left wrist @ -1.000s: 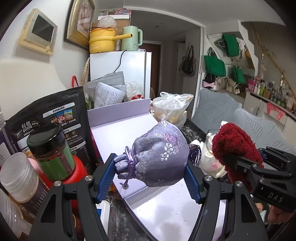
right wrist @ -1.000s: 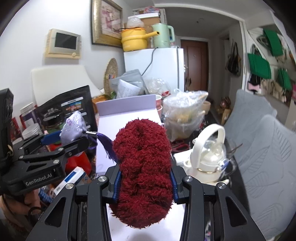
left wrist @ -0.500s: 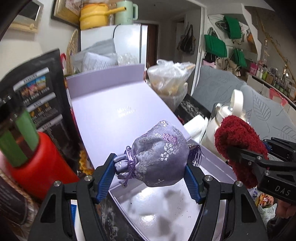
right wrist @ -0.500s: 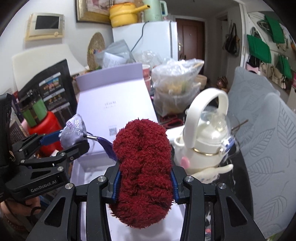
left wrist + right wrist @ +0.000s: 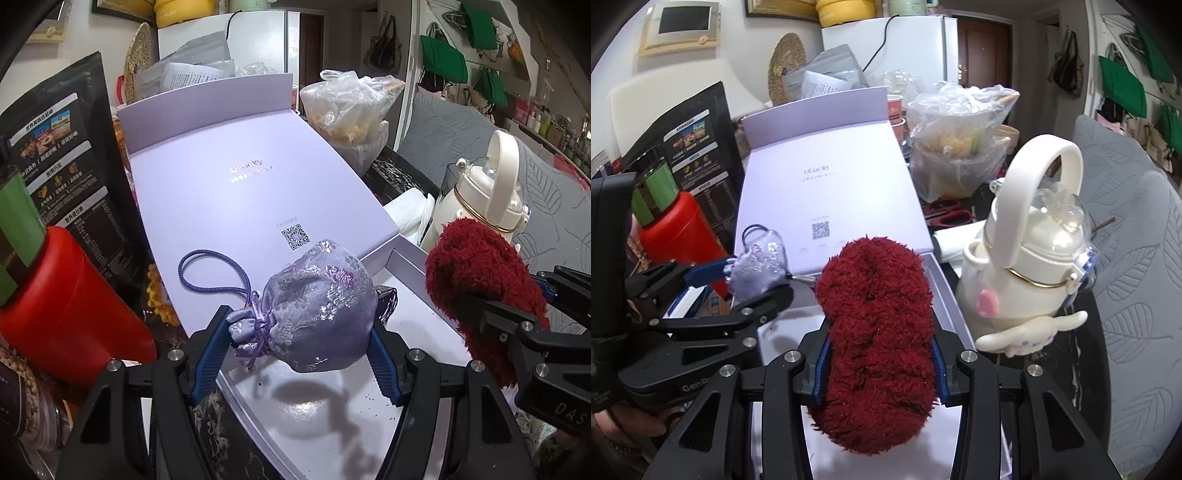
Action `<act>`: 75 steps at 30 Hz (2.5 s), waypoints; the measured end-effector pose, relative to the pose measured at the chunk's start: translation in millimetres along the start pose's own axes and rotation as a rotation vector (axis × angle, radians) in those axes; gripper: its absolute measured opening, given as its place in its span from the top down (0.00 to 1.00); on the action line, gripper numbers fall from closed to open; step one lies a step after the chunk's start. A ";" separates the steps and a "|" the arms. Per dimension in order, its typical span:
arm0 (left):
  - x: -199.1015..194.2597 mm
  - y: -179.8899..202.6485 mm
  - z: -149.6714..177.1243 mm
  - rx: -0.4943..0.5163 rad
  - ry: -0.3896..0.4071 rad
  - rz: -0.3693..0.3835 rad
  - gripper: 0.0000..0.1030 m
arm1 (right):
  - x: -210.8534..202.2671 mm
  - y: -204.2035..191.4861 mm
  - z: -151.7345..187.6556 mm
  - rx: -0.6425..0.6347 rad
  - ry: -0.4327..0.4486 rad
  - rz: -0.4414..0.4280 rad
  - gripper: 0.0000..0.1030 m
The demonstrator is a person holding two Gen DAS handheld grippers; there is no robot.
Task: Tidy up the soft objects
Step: 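Lower the scrunchie and sachet into the box and open both grippers, then withdraw both grippers from the box back toward the table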
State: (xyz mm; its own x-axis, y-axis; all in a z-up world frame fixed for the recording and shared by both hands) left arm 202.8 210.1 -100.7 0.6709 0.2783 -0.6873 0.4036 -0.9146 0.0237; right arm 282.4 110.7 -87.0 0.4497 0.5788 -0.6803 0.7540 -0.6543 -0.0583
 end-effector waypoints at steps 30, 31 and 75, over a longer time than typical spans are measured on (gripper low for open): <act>-5.5 2.3 4.0 0.000 -0.059 -0.075 0.08 | -16.4 18.4 -3.8 0.019 0.010 0.123 0.36; -9.2 2.2 2.2 0.002 -0.049 -0.077 0.07 | -18.1 18.4 -4.5 0.020 0.014 0.123 0.36; -225.6 40.9 -7.7 0.044 0.283 -0.017 0.07 | -227.0 -24.7 17.9 -0.006 0.286 0.175 0.36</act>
State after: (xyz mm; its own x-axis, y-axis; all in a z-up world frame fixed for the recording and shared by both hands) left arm 72.7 112.2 60.9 0.8137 0.3589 -0.4572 0.3931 -0.9192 -0.0220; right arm 153.0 -13.2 55.8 0.6879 0.5719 -0.4468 0.6560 -0.7534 0.0455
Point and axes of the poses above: each gripper's, at about its wrist camera, not at the fingertips, and x roughly the way its jaws point, y to its right, z to its underside, the point moved 6 cm from there along x, roughly the way its jaws point, and after that the axes turned 3 degrees about y, right-handed, at the moved point
